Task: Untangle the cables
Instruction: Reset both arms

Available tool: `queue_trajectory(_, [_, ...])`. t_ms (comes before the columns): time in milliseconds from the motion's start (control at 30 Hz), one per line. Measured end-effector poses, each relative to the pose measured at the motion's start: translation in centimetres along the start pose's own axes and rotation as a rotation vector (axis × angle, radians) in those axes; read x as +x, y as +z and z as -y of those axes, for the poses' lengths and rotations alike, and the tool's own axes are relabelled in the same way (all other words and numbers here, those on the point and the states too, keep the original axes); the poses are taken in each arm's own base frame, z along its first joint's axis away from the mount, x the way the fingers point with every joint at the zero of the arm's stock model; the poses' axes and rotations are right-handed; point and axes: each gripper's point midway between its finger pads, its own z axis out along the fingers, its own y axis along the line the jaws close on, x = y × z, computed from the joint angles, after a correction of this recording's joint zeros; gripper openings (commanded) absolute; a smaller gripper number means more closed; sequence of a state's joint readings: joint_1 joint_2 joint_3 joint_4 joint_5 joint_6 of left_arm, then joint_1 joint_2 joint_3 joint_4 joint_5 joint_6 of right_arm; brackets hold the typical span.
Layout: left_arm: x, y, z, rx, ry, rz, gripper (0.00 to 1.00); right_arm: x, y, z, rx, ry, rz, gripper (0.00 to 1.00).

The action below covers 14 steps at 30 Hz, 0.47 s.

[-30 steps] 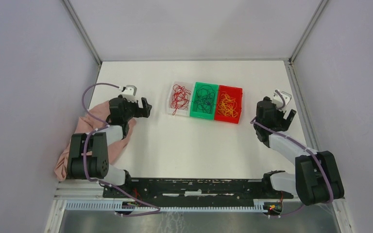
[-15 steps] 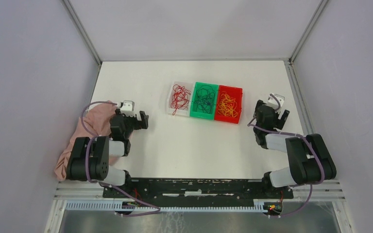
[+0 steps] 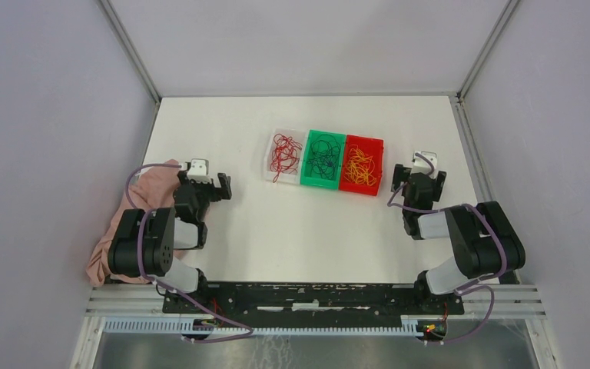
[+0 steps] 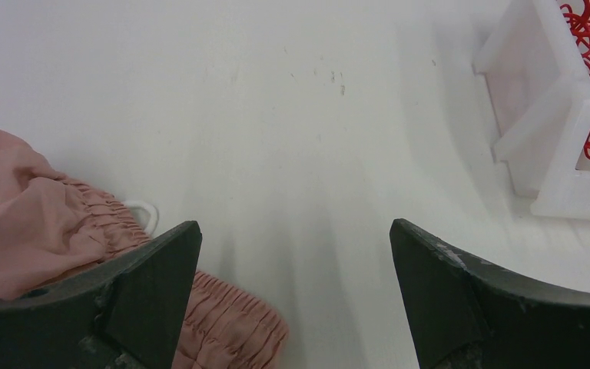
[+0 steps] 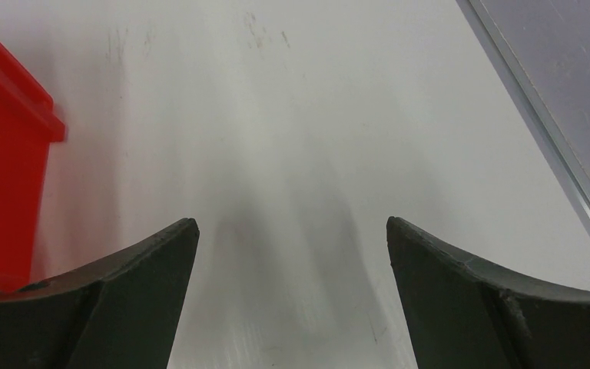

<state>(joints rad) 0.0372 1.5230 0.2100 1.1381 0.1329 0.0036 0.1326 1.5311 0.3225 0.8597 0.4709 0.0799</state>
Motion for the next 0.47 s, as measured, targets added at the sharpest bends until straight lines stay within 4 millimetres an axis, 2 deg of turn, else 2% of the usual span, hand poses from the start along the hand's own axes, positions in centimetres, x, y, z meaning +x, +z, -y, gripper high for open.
queue_trajectory(467, [0.01,0.01,0.02,-0.006,0.001,-0.001,0.99,0.01,0.02,-0.26,-0.018,0.000,-0.001,0.99])
